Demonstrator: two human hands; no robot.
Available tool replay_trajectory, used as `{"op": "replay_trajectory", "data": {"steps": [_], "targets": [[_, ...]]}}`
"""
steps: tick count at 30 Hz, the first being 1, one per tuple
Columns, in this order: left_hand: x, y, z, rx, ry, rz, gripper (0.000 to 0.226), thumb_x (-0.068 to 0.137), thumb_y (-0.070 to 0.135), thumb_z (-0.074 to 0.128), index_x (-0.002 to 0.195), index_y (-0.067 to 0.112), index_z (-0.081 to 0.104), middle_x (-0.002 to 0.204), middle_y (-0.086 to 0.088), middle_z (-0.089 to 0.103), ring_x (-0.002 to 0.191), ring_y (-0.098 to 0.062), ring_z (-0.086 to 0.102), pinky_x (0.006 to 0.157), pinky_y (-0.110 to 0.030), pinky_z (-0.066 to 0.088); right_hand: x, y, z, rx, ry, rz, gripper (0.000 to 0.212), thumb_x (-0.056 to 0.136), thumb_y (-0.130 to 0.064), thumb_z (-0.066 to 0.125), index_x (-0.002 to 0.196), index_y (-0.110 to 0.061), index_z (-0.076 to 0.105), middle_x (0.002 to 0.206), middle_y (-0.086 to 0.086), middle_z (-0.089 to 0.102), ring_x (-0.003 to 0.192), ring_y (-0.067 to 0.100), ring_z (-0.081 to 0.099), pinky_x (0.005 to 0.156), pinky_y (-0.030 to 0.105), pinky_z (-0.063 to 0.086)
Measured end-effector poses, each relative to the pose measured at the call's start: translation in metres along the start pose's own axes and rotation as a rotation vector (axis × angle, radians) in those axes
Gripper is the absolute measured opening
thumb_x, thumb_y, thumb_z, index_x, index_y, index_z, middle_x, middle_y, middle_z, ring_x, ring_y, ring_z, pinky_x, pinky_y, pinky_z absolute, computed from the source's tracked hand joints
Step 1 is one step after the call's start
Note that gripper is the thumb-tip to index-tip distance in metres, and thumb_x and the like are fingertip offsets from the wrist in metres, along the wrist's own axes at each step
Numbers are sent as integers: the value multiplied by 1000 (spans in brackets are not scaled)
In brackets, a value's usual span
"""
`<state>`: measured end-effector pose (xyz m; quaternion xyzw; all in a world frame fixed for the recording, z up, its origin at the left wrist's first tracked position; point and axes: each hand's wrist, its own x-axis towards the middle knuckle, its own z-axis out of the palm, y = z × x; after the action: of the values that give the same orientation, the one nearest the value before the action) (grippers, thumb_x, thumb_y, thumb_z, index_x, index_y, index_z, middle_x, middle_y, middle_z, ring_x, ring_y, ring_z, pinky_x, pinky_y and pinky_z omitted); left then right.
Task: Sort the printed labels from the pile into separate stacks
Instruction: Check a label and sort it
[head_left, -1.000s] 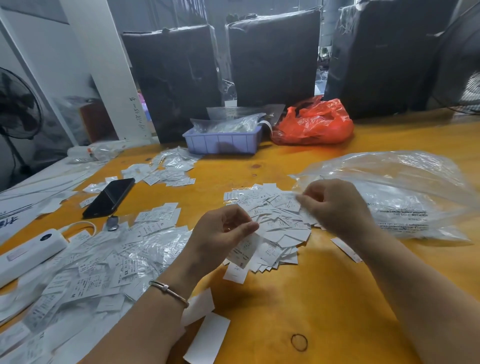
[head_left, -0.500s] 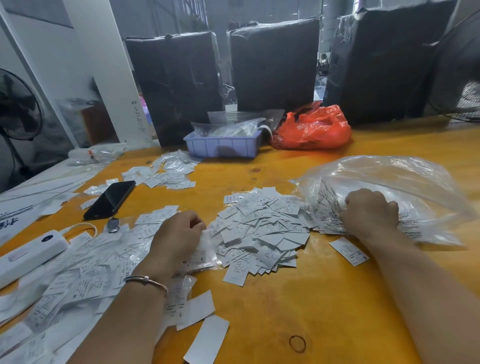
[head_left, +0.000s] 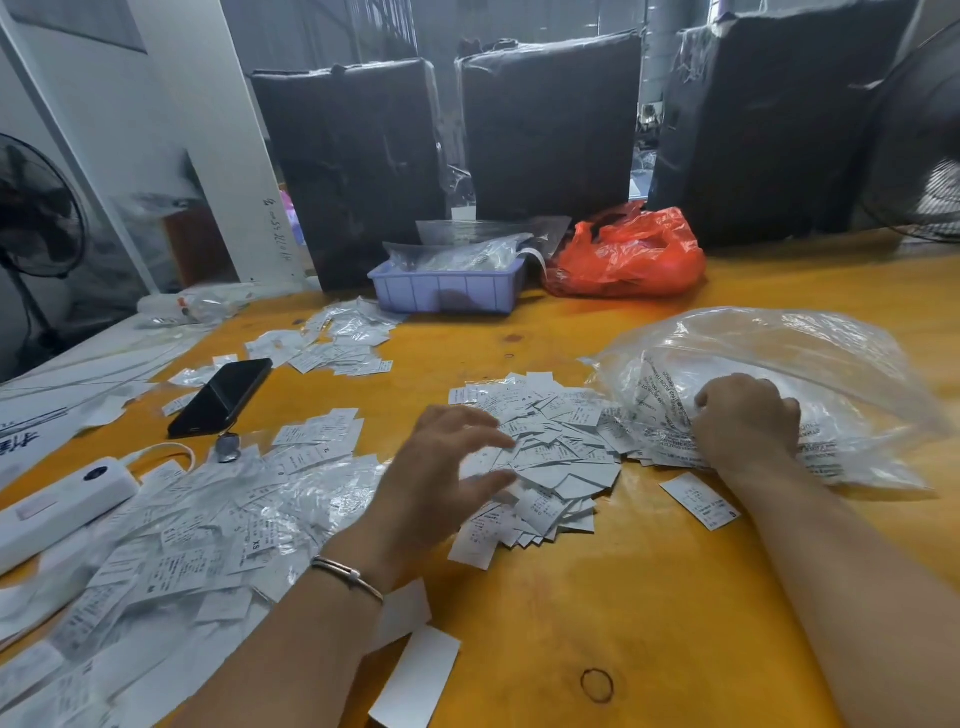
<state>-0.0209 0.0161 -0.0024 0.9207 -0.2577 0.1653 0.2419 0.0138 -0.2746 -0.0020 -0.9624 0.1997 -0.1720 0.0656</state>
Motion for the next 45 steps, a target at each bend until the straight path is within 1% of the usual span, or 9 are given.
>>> {"op": "replay_trajectory", "data": {"steps": [7,14,18,21,25,28,32,41,45], "targets": [[7,9,19,85,-151,103,27,93,42,61,118,36,69,141,16,48,137,-9,28,109,-38,35,0,1,1,166,78,4,17,85,-9,58,81,-17,72,93,8,67,97,32,54,84,38,32],[6,10,20,30,41,117,12,92,25,67,97,18,75,122,4,65,122,-14,46,96,-28,42,-10,-9,-5,406,300,-70,13,85,-14,63,84,-14,76,94,15,68,99,37,55,75,38,44],[5,9,13,-89,142,51,6,90,14,68,94,16,72,110,4,67,112,-11,54,93,-22,44,-18,-20,-15,725,221,-78,12,84,-14,65,82,-11,76,75,10,70,76,30,64,69,35,52],[3,10,6,-201,171,2,6,88,13,69,88,19,69,103,7,69,106,-8,58,90,-26,48,-25,-29,-30,1171,-16,-56,5,81,-8,70,79,-11,74,74,7,71,66,17,62,67,32,50],[2,13,-5,-606,123,-177,6,88,16,65,83,13,67,105,10,71,103,0,62,83,-25,53,-34,-38,-43,1618,-620,-28,11,71,-9,69,82,-8,72,77,8,73,63,13,64,62,26,44],[2,15,-13,-897,19,-247,8,77,17,59,76,10,63,119,12,68,114,0,59,86,-27,49,-41,-46,-42,1677,-874,-55,10,70,-13,69,78,-13,74,84,9,73,69,15,66,61,24,48],[-1,20,-16,-1018,-140,-229,8,77,12,62,81,6,66,129,10,65,116,-5,60,91,-30,53,-53,-55,-34,1651,-997,-86,12,72,-14,70,81,-14,77,91,8,73,76,15,68,67,27,48],[-2,25,-10,-1057,-224,-309,8,79,12,69,82,5,71,86,-14,70,83,-24,62,78,-33,51,-64,-61,-31,1593,-960,-202,20,68,-27,73,84,-18,78,88,-2,72,82,11,66,81,35,44],[-1,26,-9,-1036,-72,-324,6,77,15,78,80,10,74,85,-14,74,80,-18,66,74,-27,53,-66,-64,-37,1458,-532,-211,36,70,-44,66,88,-13,71,79,-2,71,74,9,60,69,24,43]]}}
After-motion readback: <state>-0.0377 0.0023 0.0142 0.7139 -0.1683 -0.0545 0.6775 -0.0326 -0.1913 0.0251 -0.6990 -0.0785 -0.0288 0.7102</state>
